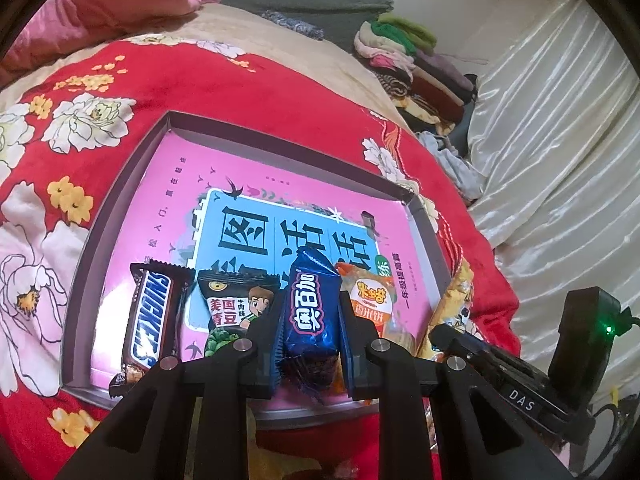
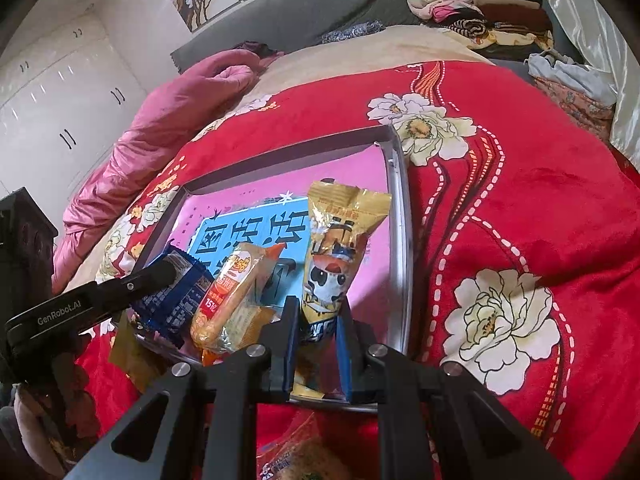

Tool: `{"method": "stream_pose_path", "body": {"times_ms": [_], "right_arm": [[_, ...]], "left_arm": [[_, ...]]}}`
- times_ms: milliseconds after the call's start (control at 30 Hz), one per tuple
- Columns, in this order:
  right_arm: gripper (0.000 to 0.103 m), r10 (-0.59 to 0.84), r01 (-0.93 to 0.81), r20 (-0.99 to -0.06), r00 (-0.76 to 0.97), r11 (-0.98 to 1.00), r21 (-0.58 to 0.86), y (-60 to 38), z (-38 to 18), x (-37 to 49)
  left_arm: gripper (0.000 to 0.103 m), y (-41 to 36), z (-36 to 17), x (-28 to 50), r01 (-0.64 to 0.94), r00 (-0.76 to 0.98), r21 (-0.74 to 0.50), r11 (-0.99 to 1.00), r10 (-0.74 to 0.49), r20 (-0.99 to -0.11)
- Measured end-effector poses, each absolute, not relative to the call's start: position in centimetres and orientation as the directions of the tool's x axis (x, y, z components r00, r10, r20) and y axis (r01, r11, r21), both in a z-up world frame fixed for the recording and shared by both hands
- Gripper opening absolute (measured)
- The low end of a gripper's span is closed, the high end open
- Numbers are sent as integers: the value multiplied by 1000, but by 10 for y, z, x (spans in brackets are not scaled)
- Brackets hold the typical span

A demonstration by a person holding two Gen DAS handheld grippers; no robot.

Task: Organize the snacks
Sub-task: 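Carry the blue bar over the tray with the left tool while the right tool carries the gold bag there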

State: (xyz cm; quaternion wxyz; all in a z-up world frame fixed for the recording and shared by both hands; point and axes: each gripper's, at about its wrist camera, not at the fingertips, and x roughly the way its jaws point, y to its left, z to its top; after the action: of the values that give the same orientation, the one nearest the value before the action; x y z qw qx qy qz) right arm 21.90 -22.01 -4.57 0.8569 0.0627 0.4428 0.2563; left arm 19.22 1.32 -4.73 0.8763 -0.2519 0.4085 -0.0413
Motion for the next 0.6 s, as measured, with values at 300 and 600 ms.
{"method": "stream_pose_path", "body": {"times_ms": [300, 600], "right_arm": [[19, 467, -394, -736, 490, 872, 291, -217, -43, 217], [19, 467, -379, -726, 504, 875, 300, -223, -39, 217]], "left_arm": [[23, 9, -46, 193, -126, 665, -449, 884, -261, -700], [23, 3, -46, 195, -96, 659, -457, 884, -287, -695]]}}
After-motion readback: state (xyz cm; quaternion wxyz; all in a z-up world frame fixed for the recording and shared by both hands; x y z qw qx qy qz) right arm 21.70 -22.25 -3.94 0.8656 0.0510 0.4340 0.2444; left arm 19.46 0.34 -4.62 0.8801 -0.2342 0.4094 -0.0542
